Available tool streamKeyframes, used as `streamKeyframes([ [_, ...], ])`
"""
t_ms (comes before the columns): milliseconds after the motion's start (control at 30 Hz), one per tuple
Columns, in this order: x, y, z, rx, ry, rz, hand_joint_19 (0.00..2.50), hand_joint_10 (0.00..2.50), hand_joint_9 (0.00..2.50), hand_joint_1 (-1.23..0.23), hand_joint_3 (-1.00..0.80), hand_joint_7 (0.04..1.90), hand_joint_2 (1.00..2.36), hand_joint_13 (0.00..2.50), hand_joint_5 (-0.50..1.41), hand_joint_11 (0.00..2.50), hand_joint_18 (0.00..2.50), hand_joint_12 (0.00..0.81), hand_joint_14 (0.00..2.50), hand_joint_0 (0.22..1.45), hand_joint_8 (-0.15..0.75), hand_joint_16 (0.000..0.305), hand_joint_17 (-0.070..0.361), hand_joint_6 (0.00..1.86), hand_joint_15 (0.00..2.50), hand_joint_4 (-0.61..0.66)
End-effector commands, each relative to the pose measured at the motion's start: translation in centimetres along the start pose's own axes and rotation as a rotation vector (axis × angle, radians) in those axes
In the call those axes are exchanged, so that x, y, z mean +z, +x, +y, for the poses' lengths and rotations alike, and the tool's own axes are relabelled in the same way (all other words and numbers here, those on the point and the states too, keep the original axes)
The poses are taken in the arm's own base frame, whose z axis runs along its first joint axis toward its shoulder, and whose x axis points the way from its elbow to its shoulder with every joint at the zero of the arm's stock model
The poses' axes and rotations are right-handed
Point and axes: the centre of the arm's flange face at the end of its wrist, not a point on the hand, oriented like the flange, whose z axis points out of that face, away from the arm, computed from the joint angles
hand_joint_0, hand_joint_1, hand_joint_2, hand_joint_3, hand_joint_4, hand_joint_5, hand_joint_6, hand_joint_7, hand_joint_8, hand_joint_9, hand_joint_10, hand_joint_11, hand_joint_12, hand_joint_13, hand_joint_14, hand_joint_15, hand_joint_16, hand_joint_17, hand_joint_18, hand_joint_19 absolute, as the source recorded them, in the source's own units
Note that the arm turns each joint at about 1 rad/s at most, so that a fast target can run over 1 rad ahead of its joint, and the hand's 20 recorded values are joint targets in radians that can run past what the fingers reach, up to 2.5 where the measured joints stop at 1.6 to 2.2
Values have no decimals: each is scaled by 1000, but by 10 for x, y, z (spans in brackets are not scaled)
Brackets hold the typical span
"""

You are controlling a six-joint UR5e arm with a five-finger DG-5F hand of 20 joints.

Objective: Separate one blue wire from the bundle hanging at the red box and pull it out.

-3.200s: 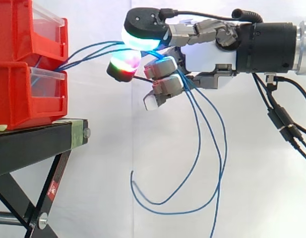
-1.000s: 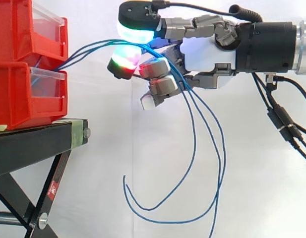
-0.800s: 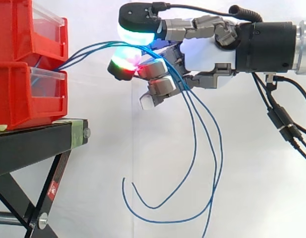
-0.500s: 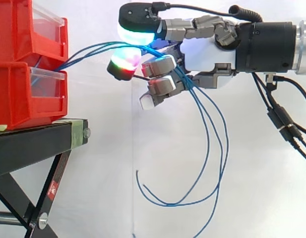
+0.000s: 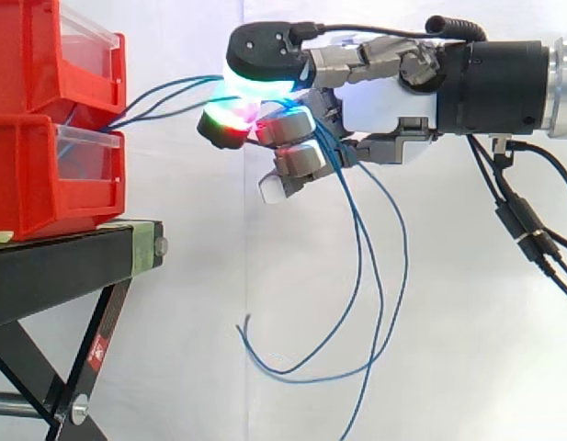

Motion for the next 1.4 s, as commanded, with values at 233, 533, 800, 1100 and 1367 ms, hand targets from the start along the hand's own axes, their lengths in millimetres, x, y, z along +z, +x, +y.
streamKeyframes([
  [233,0,0,0,0,1,0,554,4,1169,-964,-420,968,1007,1257,-226,1676,756,465,21,566,320,58,131,888,1224,230],
  [533,0,0,0,0,-1,0,601,4,1355,-733,-466,951,1004,1360,-190,1646,843,483,19,519,340,57,128,883,1244,207],
  [800,0,0,0,0,-1,0,623,6,1454,-583,-435,975,1007,1416,-163,1654,883,465,18,551,315,53,118,868,1255,190],
  [1100,0,0,0,0,-1,0,638,6,1566,-618,-342,1026,1014,1483,-139,1724,951,450,20,596,314,49,110,863,1284,165],
  [1367,0,1,0,0,-2,4,640,12,1694,-690,-181,1083,1024,1590,-111,1808,1019,436,20,584,309,48,107,872,1322,89],
])
